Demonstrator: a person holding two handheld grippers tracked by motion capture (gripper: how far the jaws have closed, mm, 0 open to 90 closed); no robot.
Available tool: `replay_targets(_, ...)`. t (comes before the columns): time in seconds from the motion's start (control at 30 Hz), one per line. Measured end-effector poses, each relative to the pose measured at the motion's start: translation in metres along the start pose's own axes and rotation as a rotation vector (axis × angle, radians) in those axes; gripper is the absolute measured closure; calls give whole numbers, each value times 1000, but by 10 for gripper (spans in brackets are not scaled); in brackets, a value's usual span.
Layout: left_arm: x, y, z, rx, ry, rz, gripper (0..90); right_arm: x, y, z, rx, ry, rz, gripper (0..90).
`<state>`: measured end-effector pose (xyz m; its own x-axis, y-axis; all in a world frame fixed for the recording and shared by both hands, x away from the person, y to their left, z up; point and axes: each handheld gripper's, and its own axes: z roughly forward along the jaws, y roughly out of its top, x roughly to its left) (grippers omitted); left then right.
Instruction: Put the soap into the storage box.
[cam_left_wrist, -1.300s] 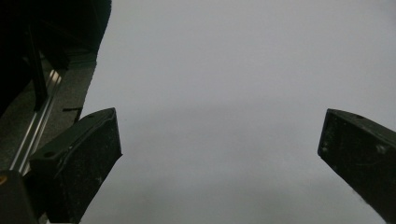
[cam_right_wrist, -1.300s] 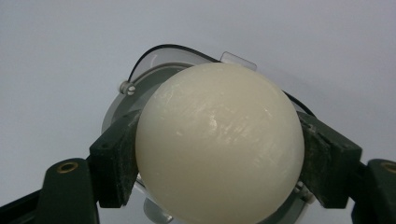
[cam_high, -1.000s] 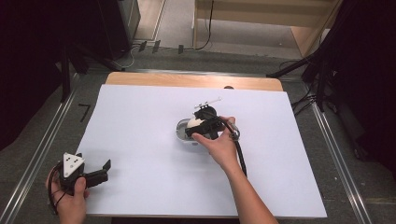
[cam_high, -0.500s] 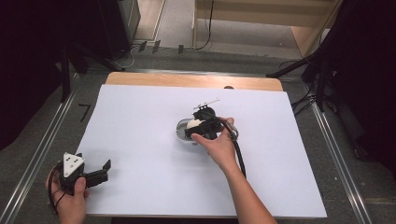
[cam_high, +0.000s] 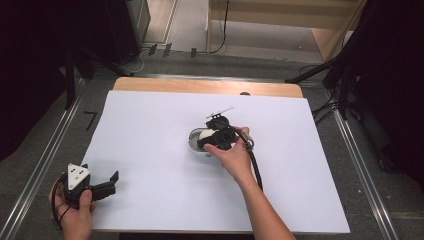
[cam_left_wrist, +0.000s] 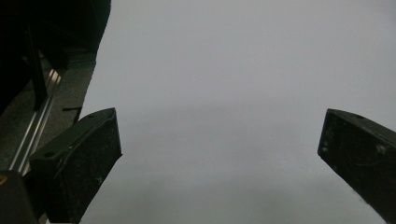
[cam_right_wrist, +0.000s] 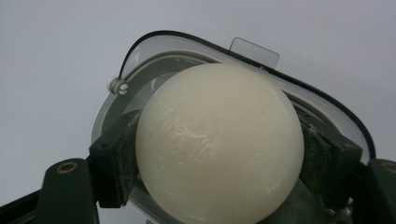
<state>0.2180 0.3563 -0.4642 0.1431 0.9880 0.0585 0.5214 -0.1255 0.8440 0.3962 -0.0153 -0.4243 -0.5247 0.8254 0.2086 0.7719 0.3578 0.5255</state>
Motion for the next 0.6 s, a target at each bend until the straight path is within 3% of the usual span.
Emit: replay_targets(0.6,0,0,0,-2,1,-1,0,-5,-4,-5,-22,24,13,186)
